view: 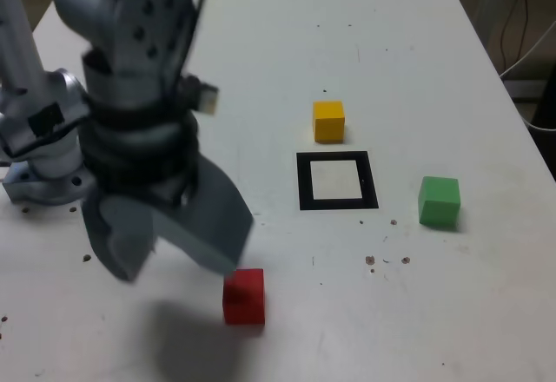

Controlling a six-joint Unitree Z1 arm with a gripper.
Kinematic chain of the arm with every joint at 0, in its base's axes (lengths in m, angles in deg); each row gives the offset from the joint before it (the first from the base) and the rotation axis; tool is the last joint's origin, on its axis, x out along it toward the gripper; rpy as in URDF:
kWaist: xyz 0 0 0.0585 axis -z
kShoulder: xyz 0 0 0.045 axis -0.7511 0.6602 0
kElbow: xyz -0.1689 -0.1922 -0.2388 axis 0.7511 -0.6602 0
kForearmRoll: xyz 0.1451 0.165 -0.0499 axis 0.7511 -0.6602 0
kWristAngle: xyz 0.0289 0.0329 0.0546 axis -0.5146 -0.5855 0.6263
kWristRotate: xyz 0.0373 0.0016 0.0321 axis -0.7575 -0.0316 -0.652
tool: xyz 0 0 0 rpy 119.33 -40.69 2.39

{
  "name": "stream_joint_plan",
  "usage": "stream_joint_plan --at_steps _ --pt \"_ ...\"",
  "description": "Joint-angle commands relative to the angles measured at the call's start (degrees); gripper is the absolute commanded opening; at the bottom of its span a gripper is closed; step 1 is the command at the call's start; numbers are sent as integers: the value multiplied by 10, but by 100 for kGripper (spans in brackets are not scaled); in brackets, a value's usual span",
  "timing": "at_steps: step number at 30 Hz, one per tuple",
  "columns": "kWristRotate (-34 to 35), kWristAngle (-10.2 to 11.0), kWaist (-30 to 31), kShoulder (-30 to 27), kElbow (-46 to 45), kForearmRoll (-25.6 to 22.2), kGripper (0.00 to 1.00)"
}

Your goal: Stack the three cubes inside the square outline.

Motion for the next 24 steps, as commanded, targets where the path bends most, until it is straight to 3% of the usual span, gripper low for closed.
stream_joint_plan --at_steps 1,6,17,24 --pt "10 0 5 19 8 10 100" --pt "42 9 9 52 18 23 99" --pt "140 69 -4 65 -14 62 97" --pt "158 73 -6 76 -9 70 96"
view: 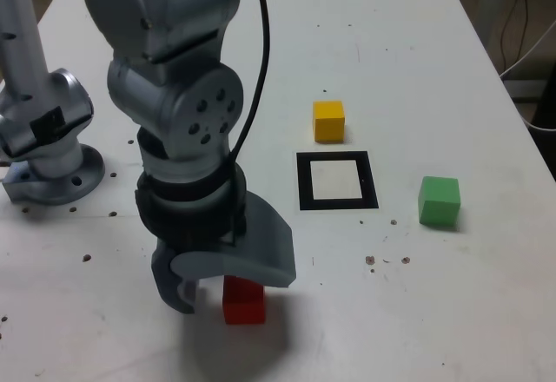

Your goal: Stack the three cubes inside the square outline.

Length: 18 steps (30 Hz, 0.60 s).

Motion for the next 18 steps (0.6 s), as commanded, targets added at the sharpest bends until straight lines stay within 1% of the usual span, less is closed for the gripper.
stream_joint_plan --at_steps 1,11,14,18 --pt "0 -1 -1 9 8 0 96" --pt "-2 -11 12 43 29 12 95" --pt "-4 -12 14 55 36 16 92" --pt "-5 -17 14 57 32 15 84"
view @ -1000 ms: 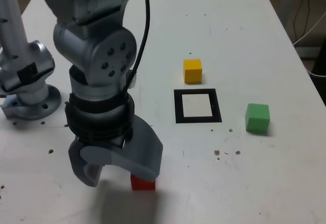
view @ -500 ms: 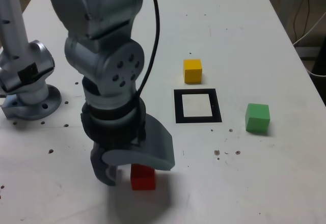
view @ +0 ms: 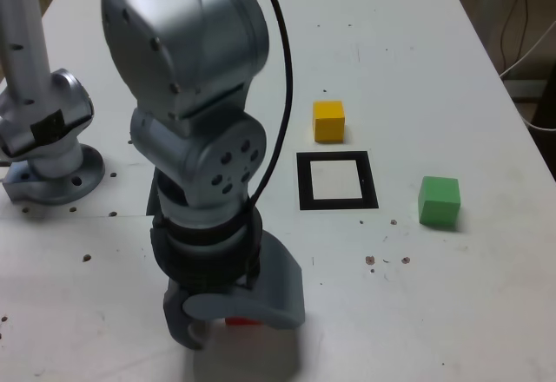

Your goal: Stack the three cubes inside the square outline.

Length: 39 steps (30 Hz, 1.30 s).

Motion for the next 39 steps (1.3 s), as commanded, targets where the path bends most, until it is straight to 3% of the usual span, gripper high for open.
stream_joint_plan --at_steps 1,7,21,25,28,33,39 --pt "-2 -4 0 0 -4 -2 81" --pt "-8 -10 -1 -2 -8 -6 59" --pt "-18 11 0 -6 -2 -11 36" --pt "-17 29 0 -12 6 -20 27" --pt "-16 50 -1 -22 15 -39 21" --pt "-26 72 -9 -39 37 -107 19" --pt "-108 92 -47 -60 62 -169 17"
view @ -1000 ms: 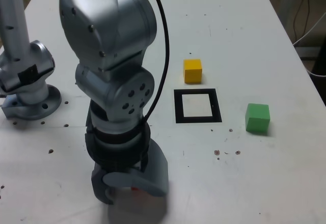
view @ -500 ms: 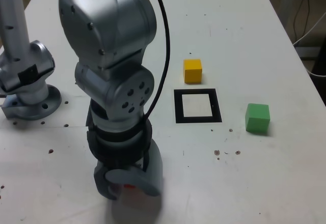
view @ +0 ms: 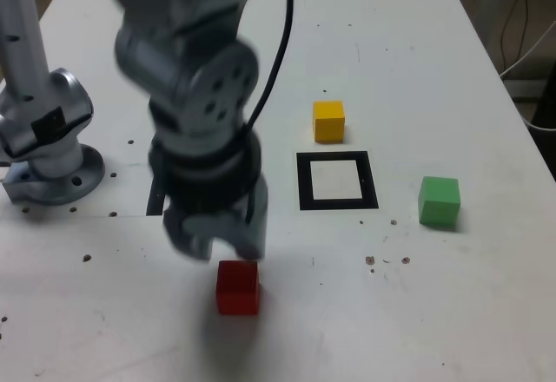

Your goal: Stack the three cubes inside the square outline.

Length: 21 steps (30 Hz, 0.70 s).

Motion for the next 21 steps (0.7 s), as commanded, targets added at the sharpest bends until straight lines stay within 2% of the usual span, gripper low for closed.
stream_joint_plan --at_steps 1,5,7,10,12,14,16,21 --pt "-32 0 -15 -11 5 -9 17" --pt "-53 1 -29 -24 7 -13 17" --pt "-54 5 -30 -31 7 -13 23" --pt "-61 7 -31 -37 4 2 47" --pt "-73 0 -31 -39 -4 20 65" --pt "-87 -14 -31 -41 -16 41 80" --pt "-98 -40 -31 -42 -37 58 89" --pt "-95 -89 -30 -43 -68 72 99"
